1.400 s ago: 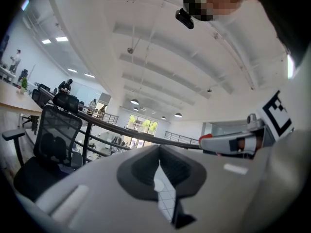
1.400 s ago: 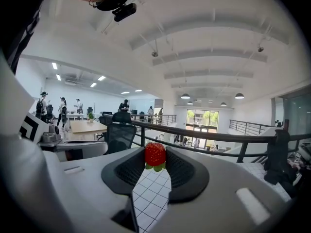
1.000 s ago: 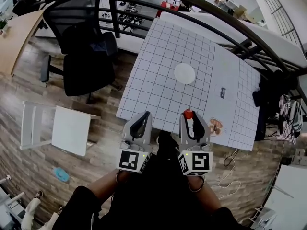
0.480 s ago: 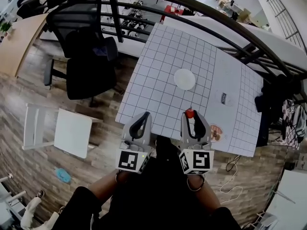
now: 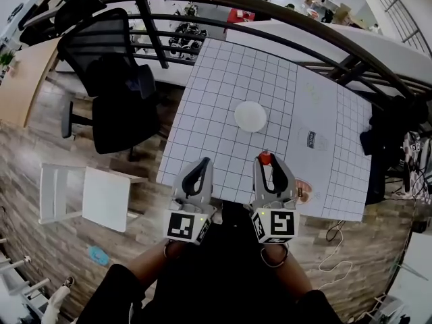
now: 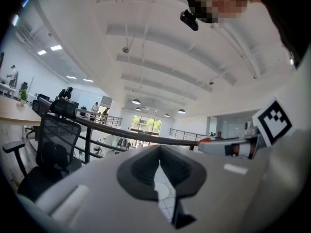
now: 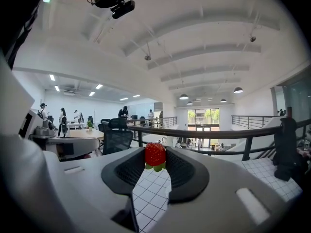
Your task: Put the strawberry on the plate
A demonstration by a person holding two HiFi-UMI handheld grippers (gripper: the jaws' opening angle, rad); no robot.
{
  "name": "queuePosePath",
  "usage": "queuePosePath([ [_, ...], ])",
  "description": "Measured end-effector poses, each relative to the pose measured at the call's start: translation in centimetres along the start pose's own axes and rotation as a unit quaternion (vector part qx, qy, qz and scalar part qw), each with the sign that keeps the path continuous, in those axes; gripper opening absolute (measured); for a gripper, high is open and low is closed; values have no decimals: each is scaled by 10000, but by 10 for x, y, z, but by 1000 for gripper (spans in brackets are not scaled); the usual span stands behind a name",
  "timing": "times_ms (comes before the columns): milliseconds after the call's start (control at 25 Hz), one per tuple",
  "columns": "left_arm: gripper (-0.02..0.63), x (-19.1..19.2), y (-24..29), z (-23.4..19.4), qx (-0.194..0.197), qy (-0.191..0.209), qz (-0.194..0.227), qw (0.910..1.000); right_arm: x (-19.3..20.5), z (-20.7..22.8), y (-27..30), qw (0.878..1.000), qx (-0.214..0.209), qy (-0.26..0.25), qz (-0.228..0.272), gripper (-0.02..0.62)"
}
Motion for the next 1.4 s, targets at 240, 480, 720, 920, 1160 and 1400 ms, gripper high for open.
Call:
queuePosePath([
  [240,11,8,30,17,22,99,-29,9999,8,30,11,10000,16,73,11,130],
  [480,11,15,64,32,-142,150,-84,9998,15,63,32,9998,-82,155,-98,130],
  [720,11,24,98,45,-295,278,-135,9991,24,93,57,9993,-340,102,-80,130],
  [920,11,36,113,52,-559,387,-222,9974,45,110,73,9977,-594,266,-206,130],
  [1160,11,51,118,58,-761,412,-377,9955,57,119,87,9955,-817,310,-359,130],
  [1400,11,59,138,55,-486,439,-414,9970,76,120,110,9941,-800,373,-627,130],
])
Point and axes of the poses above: the fingertips, and each gripper's own axes: y forward along the fingers, z to its right, x out of its underside, the point moved 8 cm from there along -y, backward along the fingers, and after that the axes turned 14 degrees about z, right-handed, at the moved point
